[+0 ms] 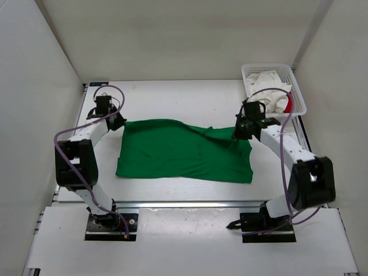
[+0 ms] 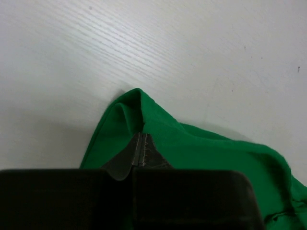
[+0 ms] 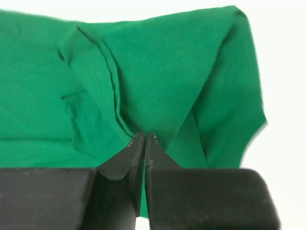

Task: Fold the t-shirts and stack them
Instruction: Fold the other side of the tshirt into a rectangle

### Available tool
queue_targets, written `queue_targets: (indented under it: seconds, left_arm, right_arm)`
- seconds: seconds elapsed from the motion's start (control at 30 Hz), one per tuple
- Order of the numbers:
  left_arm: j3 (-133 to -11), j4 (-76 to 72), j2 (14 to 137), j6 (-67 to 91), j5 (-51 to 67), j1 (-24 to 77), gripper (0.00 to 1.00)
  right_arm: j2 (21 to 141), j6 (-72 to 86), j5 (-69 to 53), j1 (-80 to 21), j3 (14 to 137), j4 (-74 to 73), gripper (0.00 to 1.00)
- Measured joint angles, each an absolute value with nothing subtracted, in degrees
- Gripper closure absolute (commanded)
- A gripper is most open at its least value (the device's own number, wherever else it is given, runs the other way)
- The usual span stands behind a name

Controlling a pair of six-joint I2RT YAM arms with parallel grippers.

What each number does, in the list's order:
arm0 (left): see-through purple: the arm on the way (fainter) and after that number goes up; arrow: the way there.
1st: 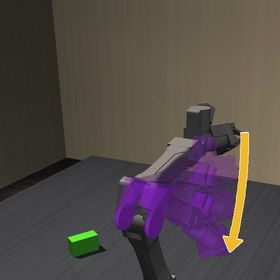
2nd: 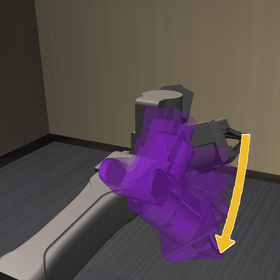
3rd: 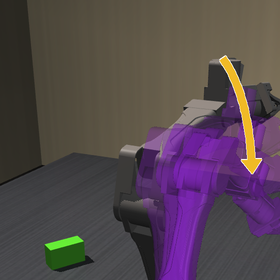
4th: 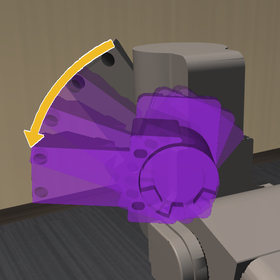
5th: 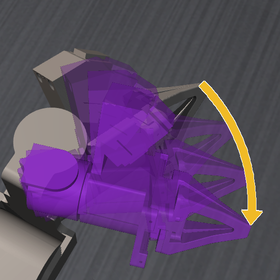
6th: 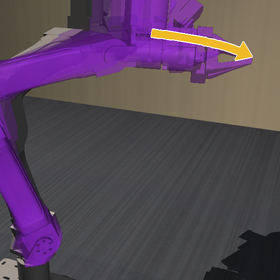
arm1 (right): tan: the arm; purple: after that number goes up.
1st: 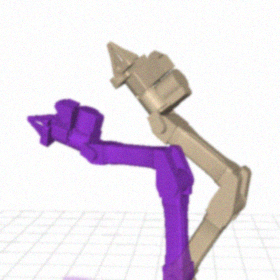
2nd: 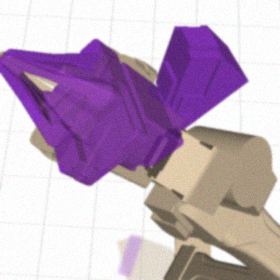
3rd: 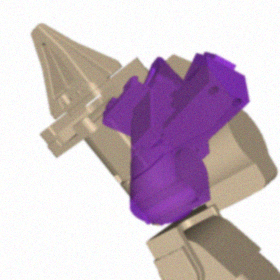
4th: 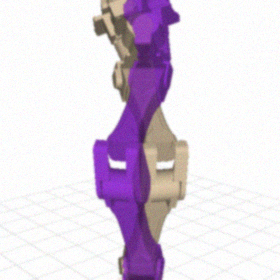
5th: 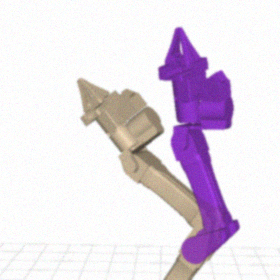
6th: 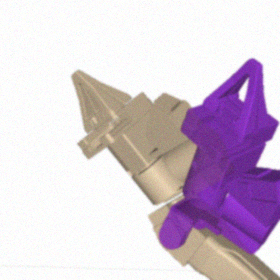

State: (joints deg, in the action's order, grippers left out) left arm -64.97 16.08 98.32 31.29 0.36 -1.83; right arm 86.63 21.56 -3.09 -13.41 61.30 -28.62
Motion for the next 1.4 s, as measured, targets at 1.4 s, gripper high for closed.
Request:
queue_targets:
  seconds: [1.4]
  left_arm:
    - [-44.49,9.23,78.72,33.67,-0.21,15.42,0.66]
  right_arm:
    - [69.38,28.18,0.01,-24.99,38.63,-13.72,0.8]
